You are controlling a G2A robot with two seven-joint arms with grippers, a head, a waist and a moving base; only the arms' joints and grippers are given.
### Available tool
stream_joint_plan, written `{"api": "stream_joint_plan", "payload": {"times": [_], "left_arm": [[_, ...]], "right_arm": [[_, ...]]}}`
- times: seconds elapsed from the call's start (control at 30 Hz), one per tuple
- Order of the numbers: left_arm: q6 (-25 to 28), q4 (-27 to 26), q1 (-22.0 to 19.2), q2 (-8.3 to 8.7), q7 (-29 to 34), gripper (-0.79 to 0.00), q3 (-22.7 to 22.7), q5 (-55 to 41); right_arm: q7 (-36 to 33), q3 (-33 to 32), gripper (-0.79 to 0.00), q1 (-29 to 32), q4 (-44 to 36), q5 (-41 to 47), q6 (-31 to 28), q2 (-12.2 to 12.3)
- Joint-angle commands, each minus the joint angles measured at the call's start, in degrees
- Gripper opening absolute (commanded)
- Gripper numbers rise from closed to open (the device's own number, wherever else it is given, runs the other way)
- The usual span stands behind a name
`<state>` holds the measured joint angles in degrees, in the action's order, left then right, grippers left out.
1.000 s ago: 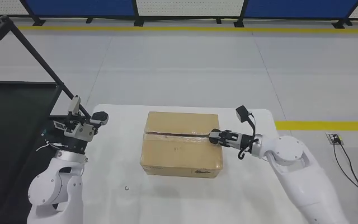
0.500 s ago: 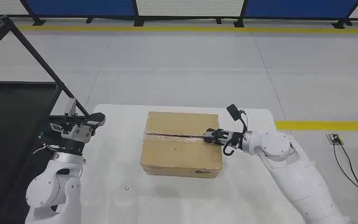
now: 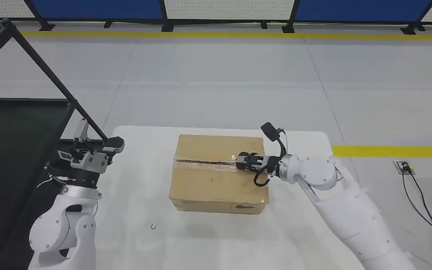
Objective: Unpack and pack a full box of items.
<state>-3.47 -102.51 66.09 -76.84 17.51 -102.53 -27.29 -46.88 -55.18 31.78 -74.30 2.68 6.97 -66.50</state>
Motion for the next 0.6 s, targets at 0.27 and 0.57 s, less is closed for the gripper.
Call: {"api": "stream_joint_plan", "payload": {"times": [0.27,0.57], "left_arm": [[0.28,0.51,-0.02,0.47,-0.34,0.000,-0.36,-0.98],[0.75,1.56,-0.19,0.81,-0.64,0.000,-0.02,-1.55]], "right_arm": [[-1.07,3.53,-0.785,-2.96,2.87,-0.69,2.37,-1.53],[-0.62,7.29,-0.785,-6.04,5.72,-0.15,2.82,-3.63]]}}
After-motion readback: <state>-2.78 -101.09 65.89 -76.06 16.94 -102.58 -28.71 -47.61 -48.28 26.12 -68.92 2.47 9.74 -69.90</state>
